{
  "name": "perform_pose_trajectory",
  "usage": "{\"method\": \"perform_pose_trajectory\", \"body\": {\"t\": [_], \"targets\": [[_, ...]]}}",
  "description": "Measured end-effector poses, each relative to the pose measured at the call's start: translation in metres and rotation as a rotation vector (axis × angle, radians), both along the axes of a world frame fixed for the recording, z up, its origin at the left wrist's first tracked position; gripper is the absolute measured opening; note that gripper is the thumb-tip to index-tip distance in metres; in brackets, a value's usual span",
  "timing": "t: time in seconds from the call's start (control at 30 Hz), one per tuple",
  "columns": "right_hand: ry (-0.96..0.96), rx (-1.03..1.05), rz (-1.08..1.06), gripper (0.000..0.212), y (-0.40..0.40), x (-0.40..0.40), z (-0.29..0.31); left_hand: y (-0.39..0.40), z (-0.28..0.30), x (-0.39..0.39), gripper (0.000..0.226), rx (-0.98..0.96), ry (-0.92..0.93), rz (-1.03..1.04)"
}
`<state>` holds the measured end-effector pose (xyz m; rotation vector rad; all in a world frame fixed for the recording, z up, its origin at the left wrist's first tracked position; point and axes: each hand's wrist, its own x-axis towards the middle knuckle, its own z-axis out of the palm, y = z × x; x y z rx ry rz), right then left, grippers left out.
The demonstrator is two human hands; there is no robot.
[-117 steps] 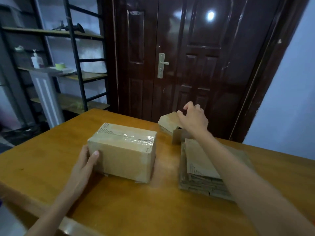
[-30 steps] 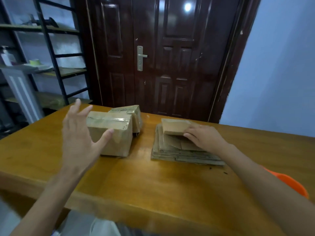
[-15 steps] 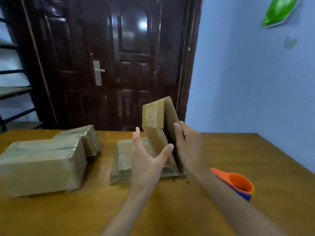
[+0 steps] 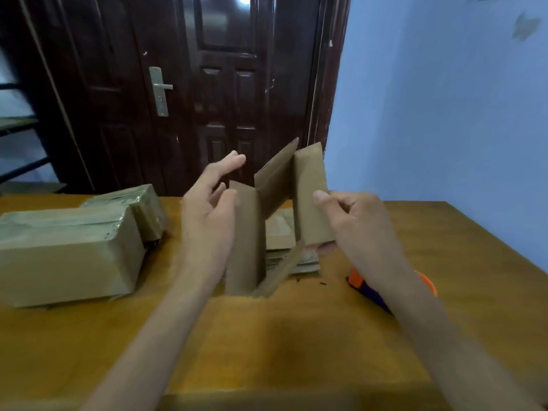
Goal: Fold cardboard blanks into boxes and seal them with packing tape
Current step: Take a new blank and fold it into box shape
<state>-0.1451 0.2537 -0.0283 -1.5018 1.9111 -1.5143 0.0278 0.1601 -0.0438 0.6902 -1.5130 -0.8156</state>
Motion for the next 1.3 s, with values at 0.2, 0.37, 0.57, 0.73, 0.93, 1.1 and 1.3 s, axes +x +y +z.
{"method": "perform_pose_trajectory", "body": {"t": [0.2, 0.37, 0.57, 0.73, 0.93, 1.1, 1.3], "targets": [[-0.169, 0.348, 0.084, 0.024, -0.001, 0.002, 0.018, -0.025, 0.003, 0.005, 0.058, 0.155, 0.112, -0.055], [-0.206, 0.551, 0.158, 0.031, 0.011, 0.004, -0.001, -0.032, -0.014, -0.01, 0.043, 0.269, 0.201, -0.089], [-0.123, 0.513, 0.078, 0.033, 0.023, 0.004, -0.014, -0.028, -0.049, -0.02, 0.036, -0.069, -0.073, -0.331], [-0.078, 0.52, 0.057, 0.038, 0.021, 0.002, -0.016, 0.005, -0.032, -0.007, 0.039, -0.335, 0.03, -0.387], [-0.019, 0.594, 0.106, 0.036, 0.014, -0.005, -0.009, 0.015, -0.054, -0.015, 0.063, -0.358, -0.206, -0.309], [0.108, 0.708, 0.189, 0.032, 0.022, -0.018, 0.0, -0.007, -0.051, -0.015, 0.063, -0.422, -0.253, -0.195], [0.846, 0.558, -0.016, 0.054, 0.026, -0.003, 0.001, -0.011, -0.057, -0.012, 0.048, -0.355, -0.164, -0.065]]}}
